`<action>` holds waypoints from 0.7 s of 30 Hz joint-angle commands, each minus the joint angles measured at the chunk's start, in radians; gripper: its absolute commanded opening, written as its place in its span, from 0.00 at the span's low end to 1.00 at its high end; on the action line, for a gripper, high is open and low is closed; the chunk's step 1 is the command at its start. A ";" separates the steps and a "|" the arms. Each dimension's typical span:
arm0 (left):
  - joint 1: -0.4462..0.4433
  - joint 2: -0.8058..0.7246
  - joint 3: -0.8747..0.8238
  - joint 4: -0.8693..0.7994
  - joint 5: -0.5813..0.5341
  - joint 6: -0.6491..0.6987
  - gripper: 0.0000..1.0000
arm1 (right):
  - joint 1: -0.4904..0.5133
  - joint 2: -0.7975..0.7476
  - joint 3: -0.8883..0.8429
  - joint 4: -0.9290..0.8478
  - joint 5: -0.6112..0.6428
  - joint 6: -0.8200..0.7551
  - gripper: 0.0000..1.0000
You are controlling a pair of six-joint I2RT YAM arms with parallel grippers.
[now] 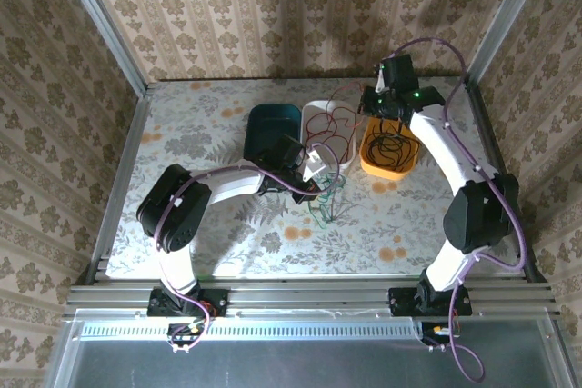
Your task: Untangle the cables
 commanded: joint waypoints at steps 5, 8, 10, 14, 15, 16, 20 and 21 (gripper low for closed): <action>0.005 -0.030 0.023 -0.041 0.000 -0.002 0.00 | 0.040 0.109 0.006 -0.033 -0.008 0.015 0.00; 0.005 -0.027 0.027 -0.042 -0.003 -0.003 0.00 | 0.063 0.187 0.032 -0.051 -0.023 0.005 0.00; 0.005 -0.025 0.026 -0.039 -0.003 -0.007 0.00 | 0.074 0.244 0.059 -0.063 -0.032 0.008 0.00; 0.004 -0.025 0.013 -0.014 -0.009 -0.022 0.00 | 0.081 0.334 0.087 -0.054 -0.043 0.049 0.00; 0.003 -0.027 0.005 -0.003 -0.009 -0.030 0.00 | 0.083 0.351 0.092 -0.051 -0.036 0.058 0.00; 0.003 -0.028 0.000 0.005 -0.008 -0.037 0.00 | 0.087 0.359 0.096 -0.049 -0.032 0.063 0.00; 0.003 -0.033 -0.011 0.024 -0.018 -0.053 0.00 | 0.101 0.361 0.106 -0.048 0.012 0.060 0.13; 0.003 -0.034 -0.009 0.024 -0.018 -0.052 0.00 | 0.106 0.348 0.105 -0.048 0.023 0.059 0.24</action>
